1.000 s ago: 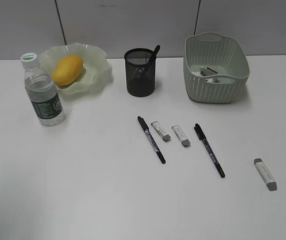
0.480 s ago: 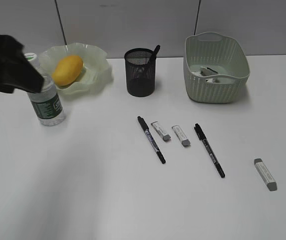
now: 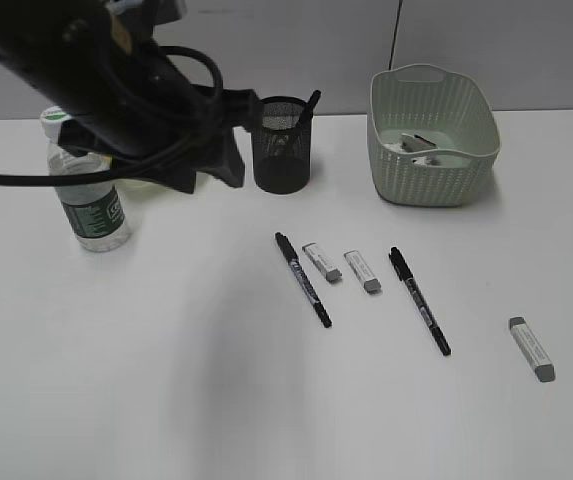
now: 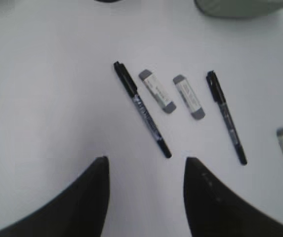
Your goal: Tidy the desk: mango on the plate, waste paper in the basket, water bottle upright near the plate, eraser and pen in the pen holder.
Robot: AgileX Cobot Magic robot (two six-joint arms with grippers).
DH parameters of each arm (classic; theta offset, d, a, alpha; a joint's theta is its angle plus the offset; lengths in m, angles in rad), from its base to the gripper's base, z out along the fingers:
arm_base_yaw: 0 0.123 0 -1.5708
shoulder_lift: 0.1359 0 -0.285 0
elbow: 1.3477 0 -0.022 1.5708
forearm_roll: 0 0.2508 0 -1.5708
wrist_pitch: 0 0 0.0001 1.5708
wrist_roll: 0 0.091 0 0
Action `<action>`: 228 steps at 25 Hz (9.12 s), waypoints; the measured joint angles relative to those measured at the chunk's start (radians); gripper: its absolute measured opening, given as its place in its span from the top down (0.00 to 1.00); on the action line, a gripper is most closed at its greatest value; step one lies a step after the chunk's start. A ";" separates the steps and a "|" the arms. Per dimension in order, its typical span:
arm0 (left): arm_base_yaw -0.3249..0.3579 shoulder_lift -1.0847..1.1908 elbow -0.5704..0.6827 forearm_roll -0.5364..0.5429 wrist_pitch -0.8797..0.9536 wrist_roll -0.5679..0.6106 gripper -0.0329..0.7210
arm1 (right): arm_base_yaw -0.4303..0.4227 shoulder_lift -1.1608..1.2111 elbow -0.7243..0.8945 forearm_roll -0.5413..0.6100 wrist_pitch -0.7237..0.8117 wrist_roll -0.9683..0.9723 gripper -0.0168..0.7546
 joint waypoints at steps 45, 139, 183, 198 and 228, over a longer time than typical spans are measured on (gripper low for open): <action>0.042 0.688 -0.469 -0.050 0.044 -0.486 0.52 | 0.000 -0.061 0.006 -0.001 -0.005 0.010 0.37; 0.196 0.590 -0.476 0.891 -0.898 -0.493 0.84 | 0.000 -0.061 0.006 -0.001 -0.006 0.015 0.37; 0.254 0.632 -0.475 0.894 -0.933 -0.493 0.35 | 0.000 -0.061 0.006 -0.001 -0.006 0.016 0.37; 0.251 0.358 -0.475 0.871 -0.175 -0.119 0.35 | 0.000 -0.061 0.006 -0.001 -0.006 0.016 0.37; 0.545 -0.185 -0.103 0.111 0.479 0.595 0.35 | 0.021 0.537 -0.211 0.025 -0.074 0.152 0.37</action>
